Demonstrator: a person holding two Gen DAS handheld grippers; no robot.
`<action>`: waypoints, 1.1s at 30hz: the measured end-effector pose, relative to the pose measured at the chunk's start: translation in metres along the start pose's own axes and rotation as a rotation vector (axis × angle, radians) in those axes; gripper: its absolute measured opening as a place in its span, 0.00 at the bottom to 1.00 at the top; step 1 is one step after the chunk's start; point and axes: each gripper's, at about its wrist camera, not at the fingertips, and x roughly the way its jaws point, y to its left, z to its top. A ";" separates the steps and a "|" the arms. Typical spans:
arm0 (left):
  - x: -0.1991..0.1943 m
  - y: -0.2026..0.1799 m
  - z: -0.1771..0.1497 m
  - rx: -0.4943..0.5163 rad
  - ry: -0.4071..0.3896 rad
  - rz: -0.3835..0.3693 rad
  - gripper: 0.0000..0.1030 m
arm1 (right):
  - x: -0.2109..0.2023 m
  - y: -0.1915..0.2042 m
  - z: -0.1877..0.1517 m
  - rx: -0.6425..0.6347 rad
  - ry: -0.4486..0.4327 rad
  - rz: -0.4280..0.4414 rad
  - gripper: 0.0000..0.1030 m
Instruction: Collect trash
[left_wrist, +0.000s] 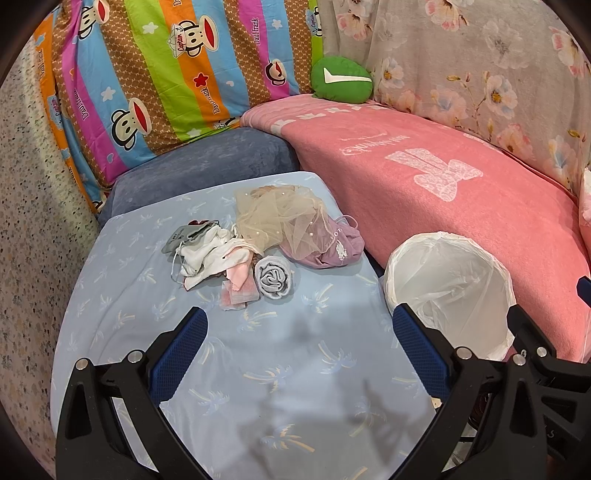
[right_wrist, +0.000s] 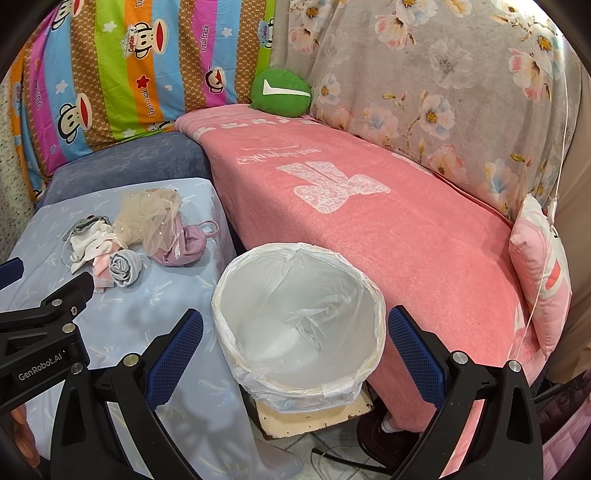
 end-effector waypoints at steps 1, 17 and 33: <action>0.000 0.000 0.000 0.000 0.000 0.000 0.93 | 0.000 0.000 0.000 0.000 0.000 0.000 0.94; 0.005 -0.003 0.001 0.008 0.016 -0.009 0.93 | 0.001 -0.003 0.002 -0.004 0.000 -0.002 0.94; 0.025 0.033 0.007 -0.026 0.003 -0.016 0.93 | 0.018 0.020 0.013 -0.004 0.001 -0.006 0.94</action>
